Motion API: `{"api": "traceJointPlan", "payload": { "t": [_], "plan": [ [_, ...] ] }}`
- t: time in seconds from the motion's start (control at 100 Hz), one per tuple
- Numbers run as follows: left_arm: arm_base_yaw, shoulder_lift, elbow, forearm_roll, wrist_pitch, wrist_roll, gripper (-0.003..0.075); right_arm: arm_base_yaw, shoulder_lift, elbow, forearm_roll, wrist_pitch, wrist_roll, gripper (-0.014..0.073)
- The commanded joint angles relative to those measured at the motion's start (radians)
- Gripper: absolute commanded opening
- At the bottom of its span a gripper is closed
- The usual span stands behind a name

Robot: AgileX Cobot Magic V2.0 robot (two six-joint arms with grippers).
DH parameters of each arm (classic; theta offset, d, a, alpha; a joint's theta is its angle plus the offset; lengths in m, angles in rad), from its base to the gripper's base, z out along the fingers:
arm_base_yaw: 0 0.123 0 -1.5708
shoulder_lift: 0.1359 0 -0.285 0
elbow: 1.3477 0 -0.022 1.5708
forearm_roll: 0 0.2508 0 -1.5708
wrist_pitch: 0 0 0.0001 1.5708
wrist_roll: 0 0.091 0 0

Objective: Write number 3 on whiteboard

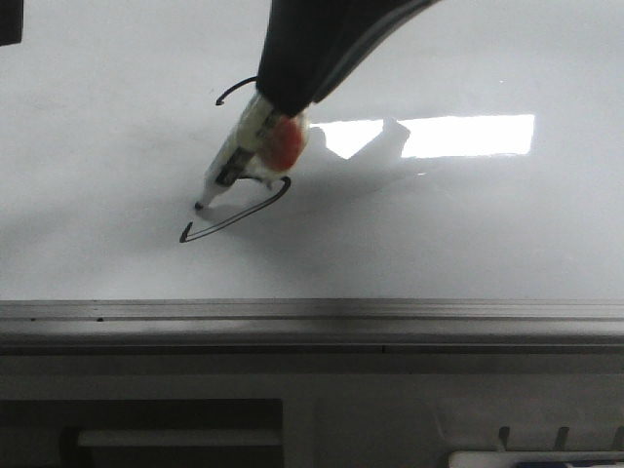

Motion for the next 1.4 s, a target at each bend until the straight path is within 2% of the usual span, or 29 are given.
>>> {"api": "traceJointPlan", "payload": {
  "t": [0.0, 0.08, 0.23, 0.28, 0.83, 0.92, 0.99, 1.04, 1.11, 1.12, 1.32, 1.39],
  "plan": [
    [-0.036, -0.006, -0.030, 0.083, -0.030, -0.007, 0.0223, 0.021, -0.065, -0.031, -0.020, -0.003, 0.005, -0.0061],
    [-0.091, 0.001, -0.030, 0.129, -0.011, -0.007, 0.0246, 0.042, -0.079, -0.031, -0.020, 0.034, 0.005, -0.0061],
    [-0.175, 0.040, -0.030, 0.156, -0.015, -0.007, 0.0391, 0.074, -0.085, -0.031, -0.020, 0.071, 0.005, -0.0061],
    [-0.189, 0.060, -0.030, 0.156, -0.021, -0.007, 0.0416, 0.086, -0.085, -0.031, -0.020, 0.071, 0.005, -0.0061],
    [-0.188, 0.306, -0.030, 0.129, -0.233, -0.005, 0.0412, 0.131, -0.085, -0.031, 0.025, 0.055, 0.005, -0.0061],
    [-0.188, 0.325, -0.030, 0.129, -0.246, -0.005, 0.0375, 0.131, -0.085, -0.031, 0.031, 0.053, 0.005, -0.0061],
    [-0.188, 0.330, -0.030, 0.129, -0.255, -0.005, 0.0302, 0.131, -0.085, -0.031, 0.033, 0.055, 0.005, -0.0061],
    [-0.188, 0.330, -0.030, 0.129, -0.259, -0.005, 0.0210, 0.131, -0.085, -0.031, 0.033, 0.055, 0.005, -0.0061],
    [-0.188, 0.330, -0.030, 0.129, -0.267, -0.005, 0.0033, 0.131, -0.085, -0.031, 0.033, 0.057, 0.005, -0.0061],
    [-0.188, 0.330, -0.030, 0.129, -0.267, -0.005, -0.0019, 0.131, -0.085, -0.031, 0.033, 0.057, 0.005, -0.0061],
    [-0.188, 0.330, -0.030, 0.131, -0.278, -0.005, -0.0021, 0.131, -0.085, -0.031, 0.033, 0.066, 0.005, -0.0060],
    [-0.188, 0.330, -0.030, 0.131, -0.279, -0.005, -0.0021, 0.131, -0.085, -0.031, 0.033, 0.067, 0.005, -0.0027]
  ]
}}
